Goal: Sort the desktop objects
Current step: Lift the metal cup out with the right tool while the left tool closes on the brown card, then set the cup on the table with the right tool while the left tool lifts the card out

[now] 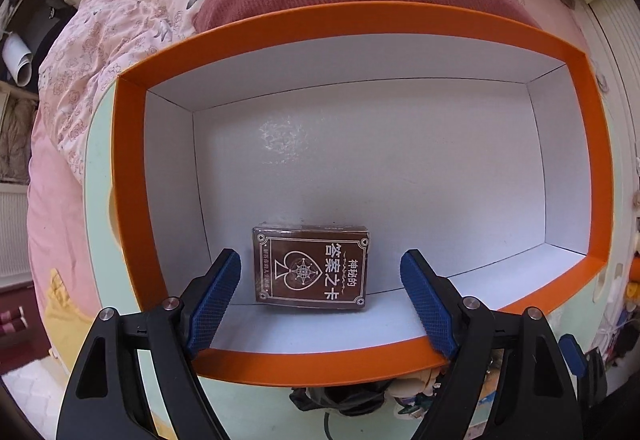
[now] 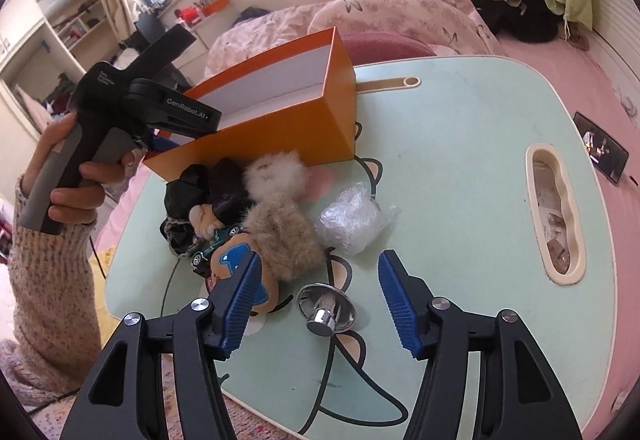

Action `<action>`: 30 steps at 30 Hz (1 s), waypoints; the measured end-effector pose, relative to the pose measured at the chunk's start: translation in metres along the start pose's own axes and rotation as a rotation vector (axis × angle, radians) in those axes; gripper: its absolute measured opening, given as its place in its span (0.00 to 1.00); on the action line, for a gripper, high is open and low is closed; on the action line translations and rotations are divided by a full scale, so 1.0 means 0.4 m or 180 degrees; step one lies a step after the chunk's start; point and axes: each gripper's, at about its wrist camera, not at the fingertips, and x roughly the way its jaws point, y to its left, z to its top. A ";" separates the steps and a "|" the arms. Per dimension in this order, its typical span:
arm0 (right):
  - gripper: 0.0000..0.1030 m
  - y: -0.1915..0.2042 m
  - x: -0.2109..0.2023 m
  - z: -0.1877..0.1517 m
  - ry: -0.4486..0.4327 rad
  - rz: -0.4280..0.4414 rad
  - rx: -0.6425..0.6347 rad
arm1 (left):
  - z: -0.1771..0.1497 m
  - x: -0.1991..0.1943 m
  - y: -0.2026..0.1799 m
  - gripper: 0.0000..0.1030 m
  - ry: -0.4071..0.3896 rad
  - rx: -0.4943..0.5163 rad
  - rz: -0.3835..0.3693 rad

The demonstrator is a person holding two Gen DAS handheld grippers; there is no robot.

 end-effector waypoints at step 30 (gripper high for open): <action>0.59 0.001 -0.012 -0.007 -0.0041 0.0064 0.0033 | -0.025 -0.189 0.099 0.54 -0.0549 0.0234 -0.0408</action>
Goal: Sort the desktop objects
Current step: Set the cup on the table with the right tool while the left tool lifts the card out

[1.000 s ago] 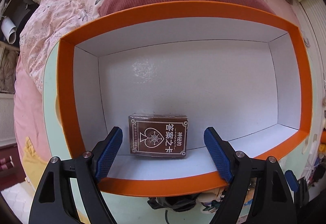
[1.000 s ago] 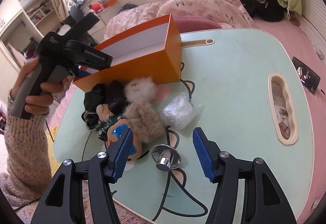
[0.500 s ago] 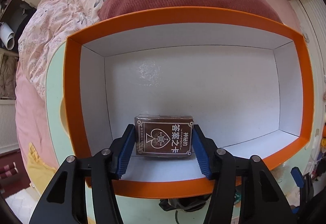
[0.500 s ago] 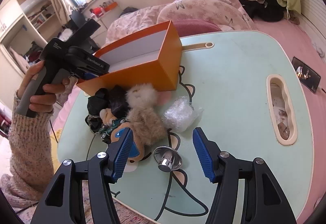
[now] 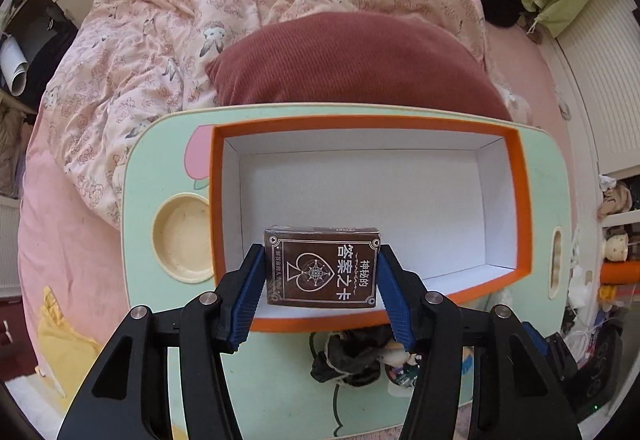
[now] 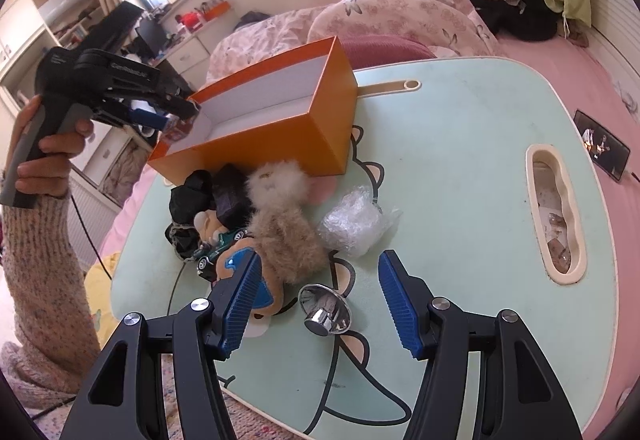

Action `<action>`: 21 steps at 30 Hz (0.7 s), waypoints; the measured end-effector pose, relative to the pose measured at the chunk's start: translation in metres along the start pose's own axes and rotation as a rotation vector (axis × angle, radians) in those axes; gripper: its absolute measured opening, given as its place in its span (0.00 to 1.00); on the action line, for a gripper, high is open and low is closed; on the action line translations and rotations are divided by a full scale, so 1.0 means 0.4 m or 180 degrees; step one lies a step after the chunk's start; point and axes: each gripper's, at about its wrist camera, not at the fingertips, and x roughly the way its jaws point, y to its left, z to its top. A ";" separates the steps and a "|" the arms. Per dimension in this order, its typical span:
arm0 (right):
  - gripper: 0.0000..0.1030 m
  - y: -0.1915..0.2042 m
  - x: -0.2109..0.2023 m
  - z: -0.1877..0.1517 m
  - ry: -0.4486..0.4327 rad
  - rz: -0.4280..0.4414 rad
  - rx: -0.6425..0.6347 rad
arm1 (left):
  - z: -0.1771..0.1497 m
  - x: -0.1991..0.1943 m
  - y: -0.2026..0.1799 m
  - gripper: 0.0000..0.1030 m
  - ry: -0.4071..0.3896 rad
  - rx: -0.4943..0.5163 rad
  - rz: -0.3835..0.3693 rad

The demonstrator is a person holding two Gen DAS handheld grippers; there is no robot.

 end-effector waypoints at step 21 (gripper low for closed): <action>0.62 0.040 -0.059 -0.051 -0.0259 -0.0224 -0.0320 | -0.298 0.107 0.005 0.55 -0.0322 -0.0293 0.0133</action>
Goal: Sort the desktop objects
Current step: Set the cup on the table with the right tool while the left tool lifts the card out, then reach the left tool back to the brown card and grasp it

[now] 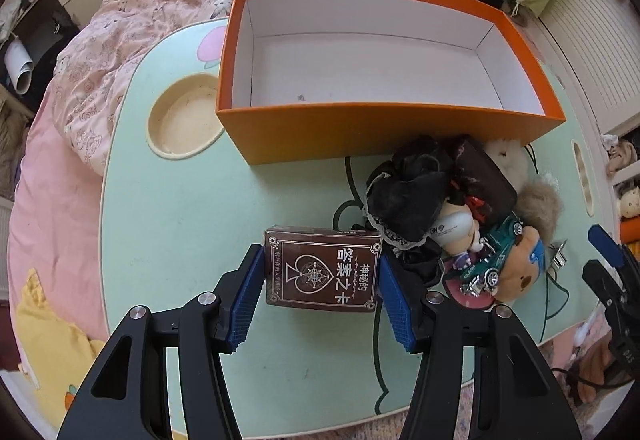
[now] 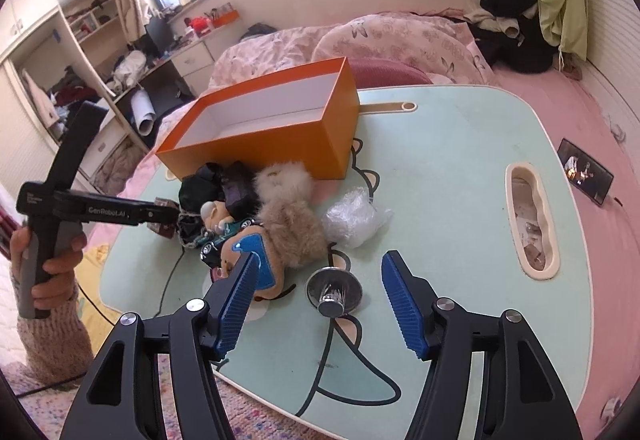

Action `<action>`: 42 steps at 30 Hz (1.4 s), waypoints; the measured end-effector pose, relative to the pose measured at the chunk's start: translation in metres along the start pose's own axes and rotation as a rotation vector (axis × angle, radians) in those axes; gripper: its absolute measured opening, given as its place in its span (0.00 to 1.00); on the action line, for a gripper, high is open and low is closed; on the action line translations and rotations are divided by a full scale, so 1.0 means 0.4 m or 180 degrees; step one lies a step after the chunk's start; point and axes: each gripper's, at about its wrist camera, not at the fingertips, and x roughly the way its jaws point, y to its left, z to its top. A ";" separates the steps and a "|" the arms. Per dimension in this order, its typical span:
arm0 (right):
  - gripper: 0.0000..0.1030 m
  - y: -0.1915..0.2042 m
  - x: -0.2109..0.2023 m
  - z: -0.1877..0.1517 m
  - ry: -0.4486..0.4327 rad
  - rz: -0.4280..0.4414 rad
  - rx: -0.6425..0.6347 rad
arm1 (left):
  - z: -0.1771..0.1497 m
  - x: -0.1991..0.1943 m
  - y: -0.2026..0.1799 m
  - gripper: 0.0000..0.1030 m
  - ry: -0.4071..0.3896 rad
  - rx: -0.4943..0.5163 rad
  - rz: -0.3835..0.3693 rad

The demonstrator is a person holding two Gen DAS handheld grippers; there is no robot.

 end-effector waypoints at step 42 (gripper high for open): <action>1.00 0.064 0.077 -0.183 -0.0226 -0.0680 -0.0643 | -0.239 0.020 -0.022 1.00 -0.1154 -0.1034 0.0683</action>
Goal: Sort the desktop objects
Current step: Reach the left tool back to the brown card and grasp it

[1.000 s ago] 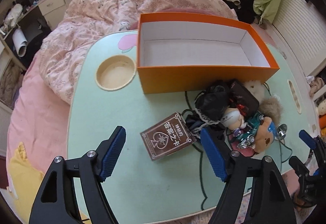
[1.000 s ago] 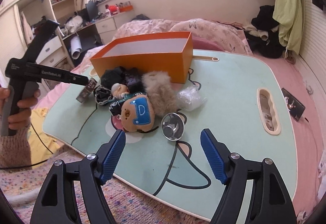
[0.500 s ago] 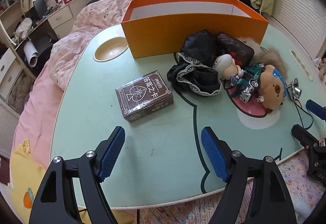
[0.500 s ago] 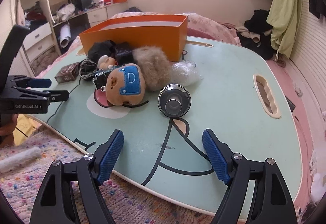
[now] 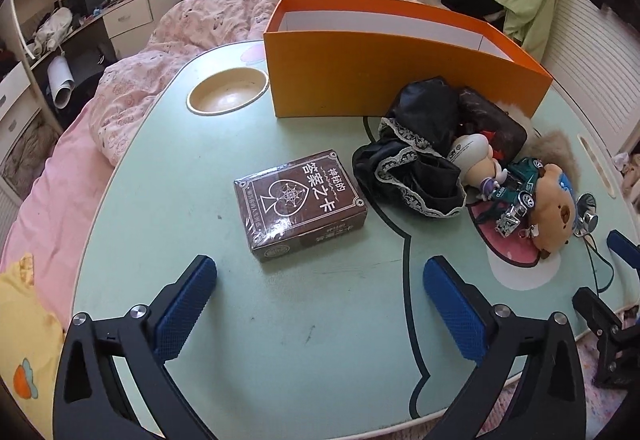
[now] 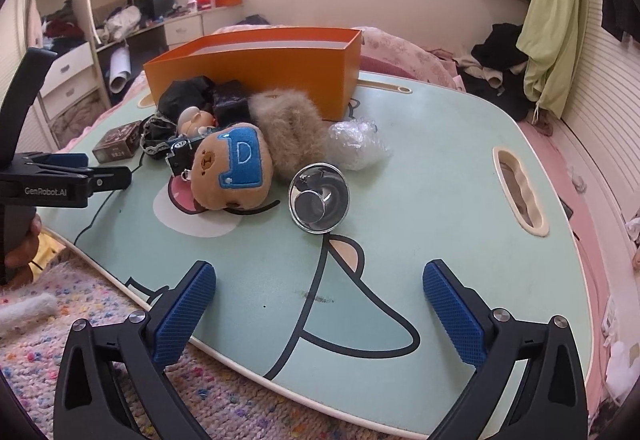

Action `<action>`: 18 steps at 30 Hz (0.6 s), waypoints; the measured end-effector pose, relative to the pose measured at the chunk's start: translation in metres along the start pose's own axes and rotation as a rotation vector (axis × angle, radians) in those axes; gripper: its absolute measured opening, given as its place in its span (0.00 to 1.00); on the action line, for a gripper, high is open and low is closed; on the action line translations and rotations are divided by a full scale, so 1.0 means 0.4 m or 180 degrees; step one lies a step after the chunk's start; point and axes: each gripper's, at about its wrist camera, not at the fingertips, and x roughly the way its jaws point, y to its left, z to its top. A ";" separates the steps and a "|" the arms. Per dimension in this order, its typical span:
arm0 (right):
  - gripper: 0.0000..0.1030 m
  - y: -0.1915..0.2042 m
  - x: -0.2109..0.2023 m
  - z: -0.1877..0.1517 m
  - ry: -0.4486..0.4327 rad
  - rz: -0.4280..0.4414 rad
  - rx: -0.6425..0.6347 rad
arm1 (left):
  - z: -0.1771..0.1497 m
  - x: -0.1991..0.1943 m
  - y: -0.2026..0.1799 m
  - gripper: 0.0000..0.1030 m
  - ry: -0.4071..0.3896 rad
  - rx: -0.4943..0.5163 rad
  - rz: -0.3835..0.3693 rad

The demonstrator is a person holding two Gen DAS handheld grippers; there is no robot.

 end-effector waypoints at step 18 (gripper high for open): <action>1.00 0.001 0.000 0.000 -0.0001 0.0001 -0.0001 | -0.002 0.017 -0.006 1.00 -0.0179 -0.0068 0.0063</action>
